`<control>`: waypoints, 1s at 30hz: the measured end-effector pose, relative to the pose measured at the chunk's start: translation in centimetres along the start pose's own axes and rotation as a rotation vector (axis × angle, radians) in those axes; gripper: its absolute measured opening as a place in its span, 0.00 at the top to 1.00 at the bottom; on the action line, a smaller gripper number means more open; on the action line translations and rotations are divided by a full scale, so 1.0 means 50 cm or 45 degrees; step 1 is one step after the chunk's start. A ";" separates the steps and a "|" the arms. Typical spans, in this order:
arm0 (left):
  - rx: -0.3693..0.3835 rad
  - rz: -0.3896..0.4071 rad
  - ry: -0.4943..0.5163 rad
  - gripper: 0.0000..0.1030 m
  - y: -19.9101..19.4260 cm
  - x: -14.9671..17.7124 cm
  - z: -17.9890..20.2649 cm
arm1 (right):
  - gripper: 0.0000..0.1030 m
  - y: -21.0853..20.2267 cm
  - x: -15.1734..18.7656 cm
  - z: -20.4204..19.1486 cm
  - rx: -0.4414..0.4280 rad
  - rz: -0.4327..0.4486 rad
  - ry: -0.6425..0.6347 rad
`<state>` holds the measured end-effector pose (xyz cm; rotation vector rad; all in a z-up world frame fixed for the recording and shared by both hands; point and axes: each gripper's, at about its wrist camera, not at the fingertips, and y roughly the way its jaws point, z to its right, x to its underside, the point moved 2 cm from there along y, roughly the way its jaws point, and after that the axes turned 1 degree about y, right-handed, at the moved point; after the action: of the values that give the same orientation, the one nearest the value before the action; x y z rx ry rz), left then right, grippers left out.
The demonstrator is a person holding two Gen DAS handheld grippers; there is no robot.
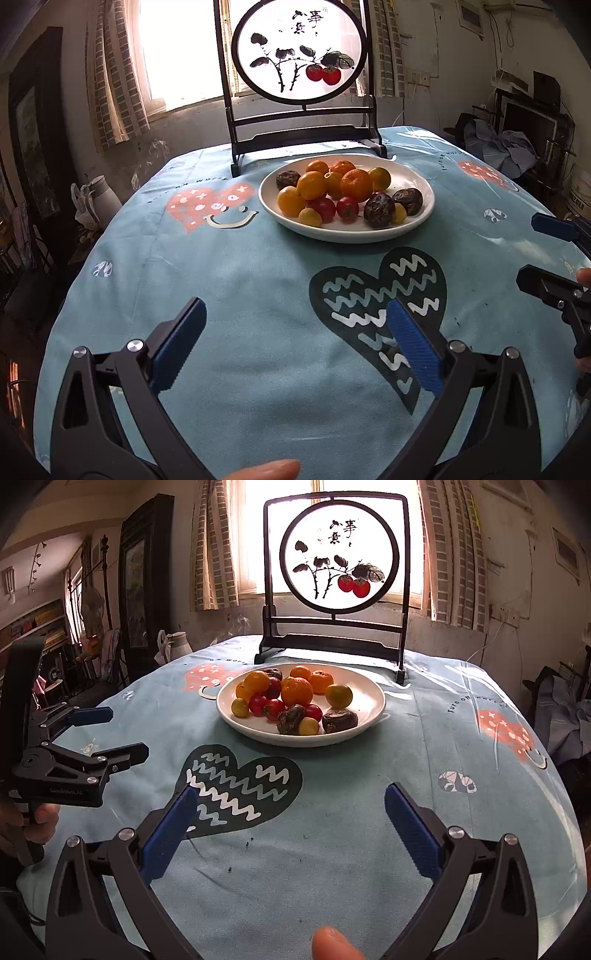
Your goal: Organize fruits
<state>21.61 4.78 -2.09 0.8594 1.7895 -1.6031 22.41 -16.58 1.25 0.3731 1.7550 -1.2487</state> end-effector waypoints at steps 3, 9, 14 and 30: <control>0.021 -0.019 -0.032 0.03 0.001 0.003 -0.009 | 0.01 -0.003 0.004 -0.003 -0.001 -0.002 -0.012; 0.013 -0.018 -0.038 0.03 -0.001 0.006 -0.012 | 0.01 -0.001 0.009 -0.019 -0.015 -0.014 -0.056; 0.012 -0.010 -0.041 0.03 -0.003 0.006 -0.013 | 0.01 -0.003 0.011 -0.025 -0.017 -0.011 -0.065; 0.011 -0.007 -0.090 0.03 -0.001 0.007 -0.025 | 0.01 0.000 0.016 -0.037 -0.068 -0.027 -0.062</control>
<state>21.37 6.05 -2.18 0.7927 1.7387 -1.6252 21.05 -15.21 0.71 0.2917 1.7511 -1.2138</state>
